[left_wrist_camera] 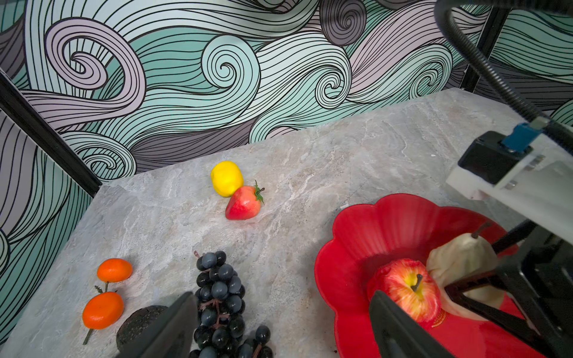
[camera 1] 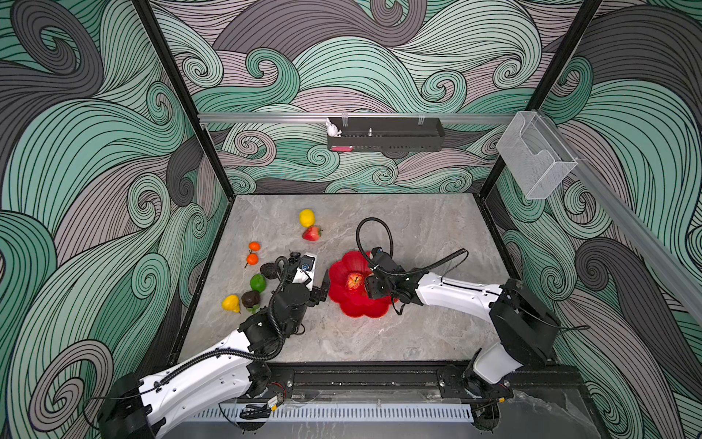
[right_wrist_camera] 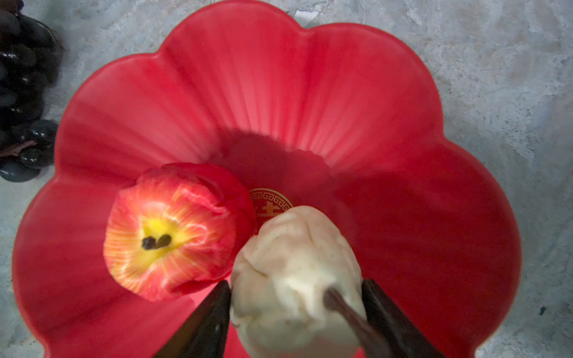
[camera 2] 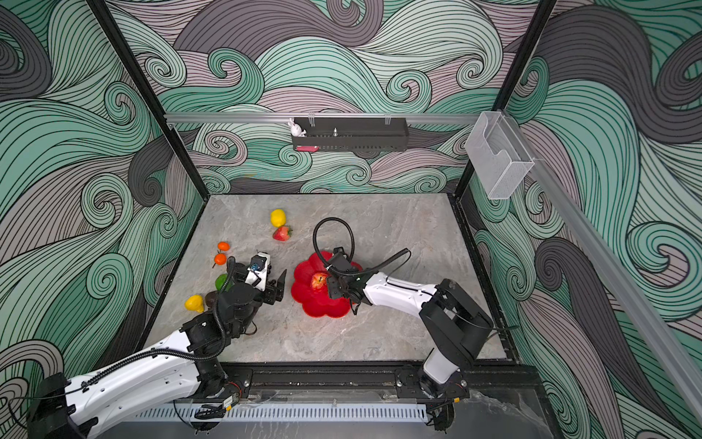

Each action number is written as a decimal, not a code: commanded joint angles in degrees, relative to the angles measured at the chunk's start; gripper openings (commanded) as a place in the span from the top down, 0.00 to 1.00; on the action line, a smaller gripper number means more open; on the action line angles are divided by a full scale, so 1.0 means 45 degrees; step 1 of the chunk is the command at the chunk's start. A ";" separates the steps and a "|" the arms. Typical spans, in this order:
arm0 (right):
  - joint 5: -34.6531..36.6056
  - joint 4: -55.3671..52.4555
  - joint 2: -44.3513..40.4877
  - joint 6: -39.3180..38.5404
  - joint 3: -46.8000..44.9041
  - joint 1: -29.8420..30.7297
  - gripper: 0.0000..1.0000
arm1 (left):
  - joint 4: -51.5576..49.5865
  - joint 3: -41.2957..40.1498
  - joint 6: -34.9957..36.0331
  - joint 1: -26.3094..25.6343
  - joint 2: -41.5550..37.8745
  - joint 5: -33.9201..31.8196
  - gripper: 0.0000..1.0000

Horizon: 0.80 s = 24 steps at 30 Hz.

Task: Arrange fruit in a fruit bowl
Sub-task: Place the fruit in the fruit bowl.

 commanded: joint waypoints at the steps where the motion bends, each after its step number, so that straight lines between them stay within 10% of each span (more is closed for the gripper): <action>1: 0.0248 -0.0204 -0.0026 -0.0070 0.0094 0.0118 0.30 | 0.0184 -0.0080 -0.0086 0.0116 -0.0180 -0.0412 0.11; 24: 0.0405 -0.0399 -0.0604 0.0061 -0.0158 0.0226 0.16 | 0.0210 -0.0062 -0.0066 0.0116 -0.0024 -0.0491 0.11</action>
